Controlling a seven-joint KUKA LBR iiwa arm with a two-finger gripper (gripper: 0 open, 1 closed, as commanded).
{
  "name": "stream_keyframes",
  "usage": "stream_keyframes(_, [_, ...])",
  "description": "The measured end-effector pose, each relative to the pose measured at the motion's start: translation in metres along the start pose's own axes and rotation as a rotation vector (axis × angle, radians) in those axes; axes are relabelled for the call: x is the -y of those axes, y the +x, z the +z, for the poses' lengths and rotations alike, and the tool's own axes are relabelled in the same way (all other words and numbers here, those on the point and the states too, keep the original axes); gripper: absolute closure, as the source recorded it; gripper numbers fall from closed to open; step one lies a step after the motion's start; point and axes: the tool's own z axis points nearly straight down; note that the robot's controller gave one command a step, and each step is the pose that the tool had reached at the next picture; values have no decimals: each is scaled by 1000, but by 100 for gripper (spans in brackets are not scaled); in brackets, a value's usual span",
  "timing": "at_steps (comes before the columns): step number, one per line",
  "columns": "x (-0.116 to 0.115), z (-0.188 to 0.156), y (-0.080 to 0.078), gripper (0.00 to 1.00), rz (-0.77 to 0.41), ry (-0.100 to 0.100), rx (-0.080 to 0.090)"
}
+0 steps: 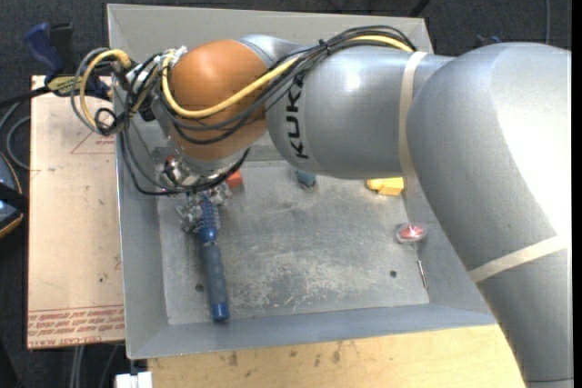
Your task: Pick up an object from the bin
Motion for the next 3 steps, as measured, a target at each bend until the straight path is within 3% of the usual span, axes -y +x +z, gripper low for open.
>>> stream_keyframes(2, [1, -15, -1, 100, 8, -6, -1])
stream_keyframes(3, [3, -68, -3, 100, 11, -2, -4])
